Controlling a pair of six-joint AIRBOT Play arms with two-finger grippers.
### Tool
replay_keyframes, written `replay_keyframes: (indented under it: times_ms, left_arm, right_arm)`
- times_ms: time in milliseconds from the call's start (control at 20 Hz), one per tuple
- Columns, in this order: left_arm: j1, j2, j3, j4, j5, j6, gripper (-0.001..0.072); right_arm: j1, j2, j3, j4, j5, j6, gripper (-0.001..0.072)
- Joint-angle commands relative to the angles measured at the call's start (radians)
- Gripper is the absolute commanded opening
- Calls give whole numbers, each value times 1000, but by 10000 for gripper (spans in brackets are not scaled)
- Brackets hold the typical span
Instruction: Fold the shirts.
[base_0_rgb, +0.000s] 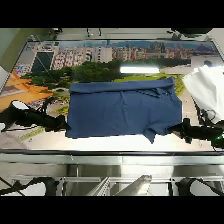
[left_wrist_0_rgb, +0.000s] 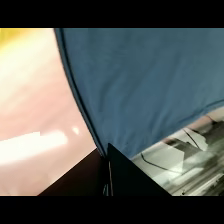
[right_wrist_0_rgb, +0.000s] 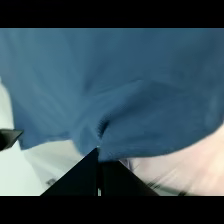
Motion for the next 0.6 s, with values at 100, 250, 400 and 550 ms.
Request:
replay_keyframes:
  times_ms: [100, 250, 400, 550]
  left_arm:
    - [2, 1, 190, 11, -139, -30, 25]
    - [40, 0, 261, 9, -151, -33, 25]
    - [106, -2, 294, -2, -139, -38, 25]
    - [105, -76, 385, -3, -138, -30, 25]
  right_arm:
    - [-1, 51, 169, 2, 94, 103, 15]
    - [-1, 50, 237, 2, 90, 129, 14]
    - [2, 42, 286, 39, 17, 131, 14]
    - [49, -35, 353, 159, -66, 88, 14]
